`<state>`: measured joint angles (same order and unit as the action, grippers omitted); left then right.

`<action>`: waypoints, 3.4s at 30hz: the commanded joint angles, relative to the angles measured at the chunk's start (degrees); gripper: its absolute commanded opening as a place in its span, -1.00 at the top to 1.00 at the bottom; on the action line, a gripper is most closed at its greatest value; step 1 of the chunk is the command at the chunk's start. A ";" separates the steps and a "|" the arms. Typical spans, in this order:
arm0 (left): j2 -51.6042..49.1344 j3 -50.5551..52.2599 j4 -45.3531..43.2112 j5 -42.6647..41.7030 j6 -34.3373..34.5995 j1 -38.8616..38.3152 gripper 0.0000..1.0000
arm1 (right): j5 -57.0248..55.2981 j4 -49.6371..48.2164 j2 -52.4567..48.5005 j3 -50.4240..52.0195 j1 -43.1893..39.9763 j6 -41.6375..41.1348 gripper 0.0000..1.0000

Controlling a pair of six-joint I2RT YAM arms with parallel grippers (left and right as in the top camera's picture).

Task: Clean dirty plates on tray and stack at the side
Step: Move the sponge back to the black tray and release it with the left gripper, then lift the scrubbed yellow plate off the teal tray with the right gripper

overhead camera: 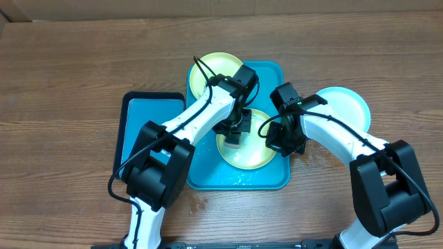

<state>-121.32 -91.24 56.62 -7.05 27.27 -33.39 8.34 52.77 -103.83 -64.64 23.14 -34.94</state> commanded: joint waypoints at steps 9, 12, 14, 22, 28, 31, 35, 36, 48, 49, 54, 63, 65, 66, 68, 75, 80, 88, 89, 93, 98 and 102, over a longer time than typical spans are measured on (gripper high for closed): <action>0.13 0.22 1.38 -15.37 -6.62 0.63 0.91 | -0.98 0.02 0.07 -0.07 0.11 0.42 0.92; 2.97 0.22 3.56 -15.50 -6.60 2.51 0.91 | -1.01 -0.02 0.07 -0.07 0.11 0.42 0.92; 6.27 0.22 5.11 -15.28 -6.75 4.31 0.91 | -1.01 0.00 0.07 -0.07 0.11 0.44 0.92; 19.91 0.24 17.20 9.09 -1.40 15.74 0.91 | -0.96 0.76 0.07 -0.07 0.11 0.85 0.92; 20.09 5.14 18.34 16.28 -0.22 22.25 0.92 | -0.98 0.83 0.07 -0.07 0.11 0.83 0.92; 20.09 12.46 11.74 16.41 -0.22 24.33 0.91 | -1.01 0.81 0.07 -0.07 0.11 0.83 0.92; 20.09 19.71 6.49 14.75 -0.28 26.58 0.91 | -1.16 0.83 0.09 -0.07 0.11 0.85 0.92; 20.09 20.35 6.56 14.23 -0.31 27.02 0.91 | -1.22 0.83 0.09 -0.09 0.11 0.85 0.92; 23.82 11.98 13.97 11.45 -2.86 28.28 -0.09 | -5.60 10.14 1.16 -11.85 1.01 6.47 0.92; 25.05 10.19 15.17 11.43 -2.82 28.61 -0.11 | -5.79 11.04 1.18 -13.68 1.44 7.89 0.92; 32.96 -0.79 20.28 8.98 -2.84 31.30 -0.61 | -7.78 13.79 1.18 -23.43 6.05 11.23 0.92; 44.59 -10.62 22.29 8.20 -2.86 33.05 -0.99 | -19.89 5.18 1.11 -27.61 21.57 11.28 0.92; 46.60 -10.62 22.58 8.20 -2.86 33.05 -1.00 | -22.16 2.43 1.05 -27.61 24.63 12.15 0.92; 47.50 -10.60 22.93 8.24 -2.89 33.05 -0.99 | -23.37 0.35 0.92 -27.61 26.29 13.53 0.92; 48.81 -10.60 23.63 8.50 -2.91 33.05 -0.99 | -25.81 -3.10 0.66 -27.61 28.94 15.28 0.92; 50.10 -10.60 26.34 8.74 -3.13 33.05 -1.00 | -30.86 -14.71 -2.47 -27.63 33.46 20.76 0.92; 50.10 -10.60 26.73 9.18 -4.63 33.05 -0.99 | -32.89 -18.78 -2.80 -27.63 33.55 23.47 0.92; 50.10 -10.60 26.62 9.16 -4.61 33.05 -1.00 | -36.81 -22.40 -2.80 -27.63 34.58 31.80 0.92; 50.10 -10.60 26.58 9.16 -4.61 33.05 -0.99 | -38.25 -23.32 -2.80 -27.63 35.04 32.68 0.92; 50.10 -10.60 26.21 9.14 -4.61 33.05 -1.00 | -46.25 -27.50 -2.80 -27.63 37.83 37.42 0.92; 50.10 -10.60 25.83 9.11 -4.61 33.05 -0.99 | -55.49 -30.88 -2.80 -27.63 41.79 44.52 0.92; 50.10 -10.60 25.83 9.11 -4.61 33.05 -1.00 | -60.61 -31.69 -2.80 -27.63 44.22 47.21 0.92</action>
<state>-71.61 -101.23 82.74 2.31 23.57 -0.27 -45.41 22.46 -107.02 -90.85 65.54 8.01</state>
